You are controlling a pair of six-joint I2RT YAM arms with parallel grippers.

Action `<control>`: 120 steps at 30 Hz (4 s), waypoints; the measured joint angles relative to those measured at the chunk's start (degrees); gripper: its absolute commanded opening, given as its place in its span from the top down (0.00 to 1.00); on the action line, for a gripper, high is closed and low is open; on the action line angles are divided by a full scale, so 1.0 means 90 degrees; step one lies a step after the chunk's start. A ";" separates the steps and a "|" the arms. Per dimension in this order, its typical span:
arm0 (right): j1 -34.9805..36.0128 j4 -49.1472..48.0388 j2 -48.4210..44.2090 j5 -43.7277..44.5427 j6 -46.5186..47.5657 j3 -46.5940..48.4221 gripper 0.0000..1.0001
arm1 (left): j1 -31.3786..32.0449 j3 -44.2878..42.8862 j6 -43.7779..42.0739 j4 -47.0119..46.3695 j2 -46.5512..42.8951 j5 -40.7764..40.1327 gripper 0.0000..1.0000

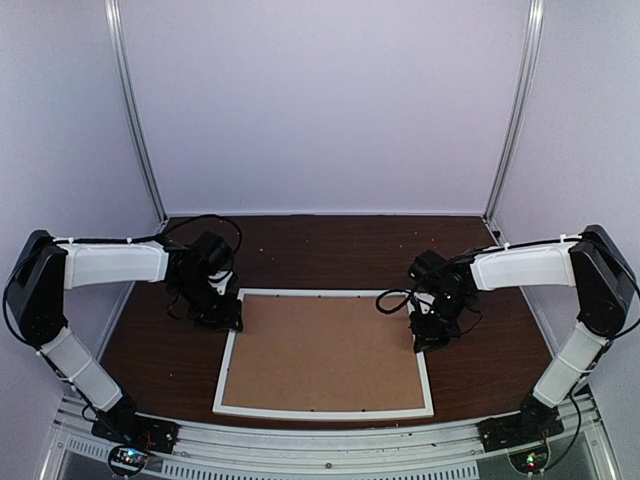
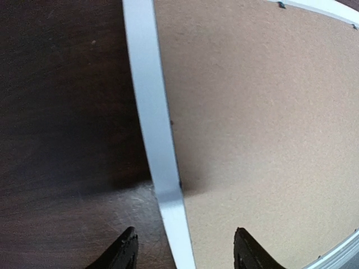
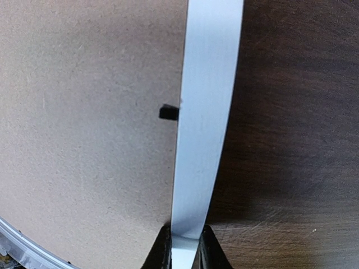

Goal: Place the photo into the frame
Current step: Press the fastener onto the backboard.

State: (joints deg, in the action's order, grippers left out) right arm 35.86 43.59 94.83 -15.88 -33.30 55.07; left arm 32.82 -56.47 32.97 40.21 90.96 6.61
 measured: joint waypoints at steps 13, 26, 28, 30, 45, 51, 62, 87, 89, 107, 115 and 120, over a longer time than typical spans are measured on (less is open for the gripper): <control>0.0000 -0.0007 0.0000 0.0000 -0.0017 0.0000 0.96 | -0.0464 -0.0442 -0.0437 0.0522 0.0413 -0.0338 0.38; 0.0000 -0.0007 0.0000 -0.0002 -0.0022 0.0000 0.97 | -0.0464 -0.0750 -0.0588 0.0539 0.1078 -0.0549 0.37; 0.0000 -0.0007 0.0000 -0.0002 -0.0024 0.0000 0.97 | -0.0466 -0.0750 -0.0593 0.0534 0.1100 -0.0544 0.37; 0.0000 -0.0010 0.0000 -0.0002 -0.0024 0.0000 0.97 | -0.0469 -0.0750 -0.0597 0.0522 0.1103 -0.0534 0.37; 0.0000 -0.0032 0.0000 -0.0024 -0.0044 -0.0017 0.97 | -0.0364 -0.0702 -0.0573 0.0410 0.1112 -0.0423 0.37; 0.0000 -0.0039 0.0000 -0.0046 -0.0044 -0.0024 0.97 | 0.0010 -0.0697 -0.0457 0.0199 0.1224 -0.0440 0.37; -0.0019 -0.0049 0.0000 -0.0075 -0.0044 -0.0032 0.97 | 0.0146 -0.0408 -0.0413 0.0316 0.0862 -0.0549 0.37; -0.0027 -0.0053 0.0002 -0.0095 -0.0036 -0.0032 0.97 | 0.0265 0.1188 0.0114 0.0809 -0.0860 -0.0151 0.36; -0.0027 -0.0053 0.0002 -0.0095 -0.0036 -0.0032 0.97 | 0.0304 0.1217 0.0141 0.0794 -0.0860 -0.0134 0.36; -0.0027 -0.0073 0.0000 -0.0100 -0.0036 -0.0051 0.97 | 0.0522 0.1321 0.0304 0.0585 -0.0741 0.0027 0.36; -0.0027 -0.0090 -0.0007 -0.0109 -0.0039 -0.0066 0.97 | 0.0714 0.1243 0.0415 0.0498 -0.0527 0.0061 0.36; -0.0027 -0.0097 -0.0007 -0.0121 -0.0039 -0.0068 0.97 | 0.0940 0.1171 0.0474 0.0330 -0.0391 0.0141 0.36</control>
State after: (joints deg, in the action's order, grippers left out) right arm 35.62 42.72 94.76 -16.97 -33.65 54.46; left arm 41.28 -45.93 37.23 43.18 87.44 7.88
